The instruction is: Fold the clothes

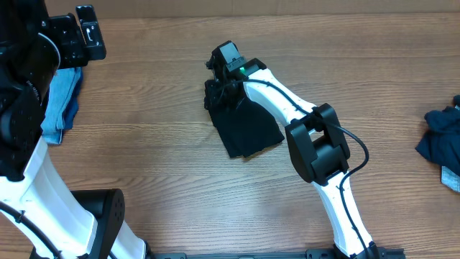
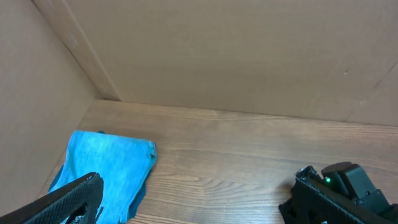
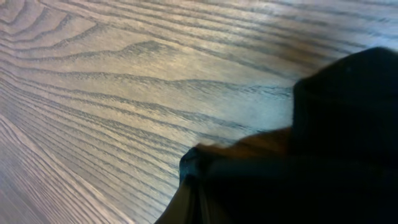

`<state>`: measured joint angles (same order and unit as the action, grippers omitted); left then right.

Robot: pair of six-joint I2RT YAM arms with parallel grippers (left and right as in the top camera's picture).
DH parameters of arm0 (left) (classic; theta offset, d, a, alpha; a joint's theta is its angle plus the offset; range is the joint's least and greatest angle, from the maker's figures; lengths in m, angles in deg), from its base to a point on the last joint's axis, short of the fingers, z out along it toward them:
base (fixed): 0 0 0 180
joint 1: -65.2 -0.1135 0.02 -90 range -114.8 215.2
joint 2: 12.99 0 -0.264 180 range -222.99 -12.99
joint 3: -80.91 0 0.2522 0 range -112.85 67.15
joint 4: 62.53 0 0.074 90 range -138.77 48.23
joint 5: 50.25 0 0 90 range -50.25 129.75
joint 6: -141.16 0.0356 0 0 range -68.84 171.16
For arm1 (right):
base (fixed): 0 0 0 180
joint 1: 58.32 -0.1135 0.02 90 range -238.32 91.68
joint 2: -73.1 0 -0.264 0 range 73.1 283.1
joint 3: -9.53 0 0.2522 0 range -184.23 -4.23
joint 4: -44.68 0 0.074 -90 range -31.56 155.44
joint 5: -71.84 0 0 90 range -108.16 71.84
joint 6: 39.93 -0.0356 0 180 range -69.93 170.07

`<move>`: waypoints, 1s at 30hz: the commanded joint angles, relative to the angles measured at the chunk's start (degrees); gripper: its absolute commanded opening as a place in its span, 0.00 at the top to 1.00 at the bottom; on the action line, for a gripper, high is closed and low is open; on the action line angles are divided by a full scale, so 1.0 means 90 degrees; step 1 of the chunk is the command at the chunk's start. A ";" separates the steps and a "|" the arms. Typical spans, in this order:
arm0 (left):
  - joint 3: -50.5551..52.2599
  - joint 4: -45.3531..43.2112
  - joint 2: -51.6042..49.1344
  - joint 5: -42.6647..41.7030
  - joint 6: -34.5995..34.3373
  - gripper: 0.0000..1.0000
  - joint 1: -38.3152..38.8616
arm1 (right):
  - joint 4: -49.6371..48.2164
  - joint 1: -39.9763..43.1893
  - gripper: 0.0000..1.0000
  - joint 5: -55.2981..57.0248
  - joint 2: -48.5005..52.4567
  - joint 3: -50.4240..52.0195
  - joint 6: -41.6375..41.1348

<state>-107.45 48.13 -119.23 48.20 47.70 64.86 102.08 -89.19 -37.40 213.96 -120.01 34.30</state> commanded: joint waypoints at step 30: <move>0.0010 -0.0015 -0.0070 0.0080 -0.0044 0.00 0.0041 | 0.5319 0.0493 0.71 0.0376 -0.1911 0.0833 0.0274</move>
<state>-107.45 48.11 -119.27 48.40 47.70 64.86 152.40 -81.45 -33.62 196.39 -117.87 36.62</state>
